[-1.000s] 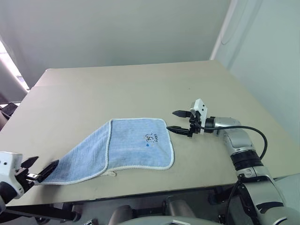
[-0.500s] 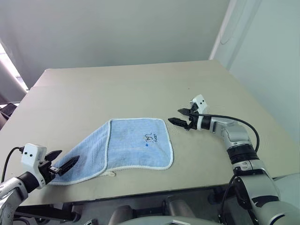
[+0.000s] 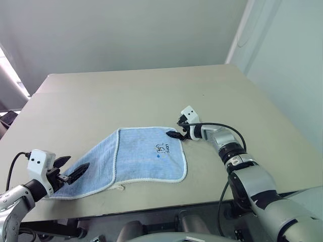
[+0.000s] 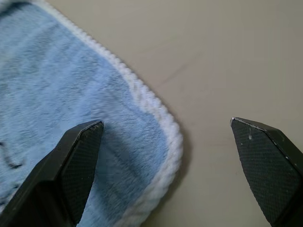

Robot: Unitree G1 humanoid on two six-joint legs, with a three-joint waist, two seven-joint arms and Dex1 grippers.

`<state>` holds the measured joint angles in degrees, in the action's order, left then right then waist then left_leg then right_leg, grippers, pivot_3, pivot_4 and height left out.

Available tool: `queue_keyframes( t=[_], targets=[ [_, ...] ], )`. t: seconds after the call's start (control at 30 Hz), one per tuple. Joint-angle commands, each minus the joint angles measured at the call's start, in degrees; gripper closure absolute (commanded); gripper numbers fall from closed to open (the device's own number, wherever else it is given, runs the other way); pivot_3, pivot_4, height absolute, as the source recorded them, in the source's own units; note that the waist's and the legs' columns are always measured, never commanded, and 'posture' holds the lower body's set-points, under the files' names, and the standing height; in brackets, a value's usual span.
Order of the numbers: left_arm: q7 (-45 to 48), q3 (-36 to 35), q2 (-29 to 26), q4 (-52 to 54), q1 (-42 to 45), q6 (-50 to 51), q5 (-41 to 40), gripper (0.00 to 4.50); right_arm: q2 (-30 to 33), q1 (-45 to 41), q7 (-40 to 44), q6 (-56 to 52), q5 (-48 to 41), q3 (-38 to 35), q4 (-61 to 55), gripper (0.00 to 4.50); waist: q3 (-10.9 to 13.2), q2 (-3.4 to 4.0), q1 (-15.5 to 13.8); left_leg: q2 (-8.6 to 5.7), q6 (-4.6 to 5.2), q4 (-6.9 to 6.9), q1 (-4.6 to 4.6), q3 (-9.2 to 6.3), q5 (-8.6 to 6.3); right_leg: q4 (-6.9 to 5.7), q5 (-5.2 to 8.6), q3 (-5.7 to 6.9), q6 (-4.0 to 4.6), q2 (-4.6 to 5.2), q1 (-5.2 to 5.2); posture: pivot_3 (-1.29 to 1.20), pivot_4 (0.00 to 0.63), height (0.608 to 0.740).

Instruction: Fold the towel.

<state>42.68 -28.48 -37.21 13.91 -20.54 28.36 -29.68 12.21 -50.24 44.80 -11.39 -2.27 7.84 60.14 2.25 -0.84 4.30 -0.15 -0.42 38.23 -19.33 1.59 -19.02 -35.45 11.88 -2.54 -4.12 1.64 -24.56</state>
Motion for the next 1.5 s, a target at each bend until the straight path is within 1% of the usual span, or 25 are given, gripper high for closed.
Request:
queue_keyframes(
  t=[0.03,0.07,0.1,0.23,0.27,0.33,0.4,0.43,0.63,0.83,0.97,1.07,1.2,1.23,1.33,1.43,1.47,1.5],
  targets=[
    [-0.71,-0.65,-0.16,2.86,-0.57,-0.98,0.60,0.00,-1.14,-2.30,-1.15,3.25,2.95,1.28,2.71,0.37,-0.03,-0.04,0.04,0.00,0.00,0.00,0.00,-0.02,0.00,-0.01,0.00,-0.03,0.00,0.00,0.00,0.00,0.000,0.740],
    [-0.82,-0.65,-0.25,2.86,-0.55,-1.09,0.76,0.00,-1.34,-2.27,-0.98,4.34,3.57,1.54,3.05,0.57,-0.04,-0.03,0.03,0.01,0.00,0.00,0.01,-0.02,0.00,-0.03,0.00,-0.03,0.02,0.00,0.00,0.00,0.000,0.740],
    [-0.95,-0.74,-0.31,2.84,-0.47,-1.23,0.85,0.00,-1.46,-2.21,-0.48,5.32,3.91,1.64,3.06,0.90,-0.05,-0.02,0.03,0.01,0.00,0.00,0.02,-0.02,0.00,-0.05,0.01,-0.03,0.03,0.00,0.01,0.00,0.000,0.740],
    [-1.04,-1.52,-0.81,4.48,-0.80,-0.88,0.28,0.00,-1.22,-2.29,1.77,6.63,5.00,1.97,2.69,2.41,-0.05,-0.02,0.03,0.01,0.00,0.02,0.07,-0.02,0.00,-0.11,0.02,-0.03,0.08,-0.02,0.03,0.00,0.000,0.740],
    [-0.96,-1.53,-1.10,4.58,-0.88,-0.97,0.53,0.00,-1.13,-2.16,2.39,6.81,5.20,2.08,2.53,2.73,-0.05,-0.02,0.02,0.00,0.00,0.02,0.07,-0.02,0.00,-0.11,0.02,-0.03,0.08,-0.02,0.03,0.00,0.000,0.740],
    [-0.86,-1.92,-1.42,4.93,-1.13,-0.82,0.47,0.00,-1.07,-1.80,2.92,6.99,5.92,2.65,2.34,3.56,-0.05,-0.02,0.01,0.00,0.00,0.02,0.06,-0.02,0.01,-0.11,0.00,-0.03,0.05,-0.02,0.03,0.00,0.000,0.740],
    [-0.64,-2.47,-1.77,5.57,-1.41,-0.58,0.07,0.00,-1.32,-1.52,2.76,7.39,6.44,2.96,2.38,4.25,-0.05,-0.02,0.01,0.00,0.00,0.02,0.06,-0.02,0.01,-0.11,0.00,-0.03,0.04,-0.03,0.03,0.00,0.000,0.740],
    [-0.48,-2.65,-2.01,5.93,-1.61,-0.56,0.04,0.00,-1.55,-1.46,2.64,7.37,6.43,2.85,2.42,4.48,-0.07,-0.04,0.02,0.00,0.00,0.02,0.06,-0.02,0.01,-0.10,0.00,-0.03,0.05,-0.02,0.03,0.00,0.000,0.740],
    [0.59,-3.51,-3.52,9.41,-1.97,0.95,-1.36,0.00,-3.02,-1.76,1.75,7.48,4.76,0.72,1.95,4.48,-0.06,-0.03,0.26,0.01,-0.01,0.03,0.10,-0.02,0.01,-0.13,0.04,-0.03,0.13,-0.04,0.05,0.00,0.000,0.740],
    [0.37,-0.08,-3.24,16.79,-2.88,6.33,-4.70,0.00,-3.89,-2.16,0.31,7.13,4.95,0.16,2.57,4.48,-0.06,-0.02,1.21,0.01,-0.01,0.02,0.05,-0.03,0.01,-0.10,-0.01,-0.05,0.03,-0.04,0.05,0.00,0.000,0.740],
    [0.25,4.57,-2.44,20.16,-5.69,6.74,-3.19,0.00,-4.53,-2.19,-1.88,6.63,4.72,-0.95,3.10,4.48,-0.05,0.01,1.64,0.00,-0.01,0.01,0.06,-0.02,0.01,-0.08,-0.02,-0.08,0.02,-0.04,0.05,0.00,0.000,0.740],
    [-0.08,8.57,-3.36,20.02,-8.08,4.45,1.64,0.00,-4.56,-1.90,-2.27,7.08,4.76,-1.29,2.84,4.48,-0.03,0.03,1.60,0.00,-0.01,0.02,0.07,-0.03,0.01,-0.10,0.00,-0.08,0.05,-0.06,0.05,0.00,0.000,0.740],
    [-0.23,12.16,-3.33,18.62,-8.80,2.15,5.53,0.00,-4.33,-1.80,-3.15,7.25,4.84,-1.58,2.86,4.48,-0.02,0.05,1.50,0.00,0.00,0.03,0.08,-0.04,0.02,-0.10,0.07,-0.08,0.17,-0.11,0.06,0.00,0.000,0.740],
    [-0.15,12.75,-3.61,18.08,-8.92,1.51,6.63,0.00,-4.35,-1.83,-3.34,7.24,4.85,-1.60,2.89,4.48,-0.01,0.05,1.52,-0.01,0.00,0.03,0.09,-0.03,0.02,-0.09,0.08,-0.08,0.17,-0.11,0.07,0.00,0.000,0.740],
    [0.13,13.05,-3.11,16.68,-8.29,0.97,6.93,0.00,-4.15,-1.68,-3.87,7.22,4.74,-1.77,2.81,4.48,-0.01,0.06,1.54,-0.01,0.00,0.03,0.08,-0.02,0.02,-0.08,0.08,-0.08,0.16,-0.15,0.07,0.00,0.000,0.740],
    [0.98,13.46,-3.78,15.85,-8.37,0.92,7.44,0.00,-4.06,-1.40,-4.31,7.27,4.82,-1.77,2.71,4.48,-0.01,0.06,1.54,-0.01,0.00,0.03,0.07,-0.02,0.02,-0.06,0.07,-0.08,0.15,-0.13,0.07,0.00,0.000,0.740],
    [1.25,13.52,-3.87,15.67,-8.53,0.86,7.49,0.40,-4.01,-1.31,-4.41,7.35,4.85,-1.76,2.67,4.50,-0.01,0.05,1.53,-0.01,0.00,0.03,0.07,-0.02,0.02,-0.06,0.07,-0.08,0.15,-0.13,0.07,0.00,0.000,0.740],
    [1.48,13.44,-3.88,15.40,-8.68,0.55,7.62,0.61,-3.97,-1.27,-4.45,7.39,4.84,-1.78,2.66,4.50,-0.01,0.06,1.53,-0.01,0.00,0.03,0.07,-0.02,0.02,-0.06,0.07,-0.08,0.15,-0.12,0.07,0.00,0.000,0.740]
  ],
)
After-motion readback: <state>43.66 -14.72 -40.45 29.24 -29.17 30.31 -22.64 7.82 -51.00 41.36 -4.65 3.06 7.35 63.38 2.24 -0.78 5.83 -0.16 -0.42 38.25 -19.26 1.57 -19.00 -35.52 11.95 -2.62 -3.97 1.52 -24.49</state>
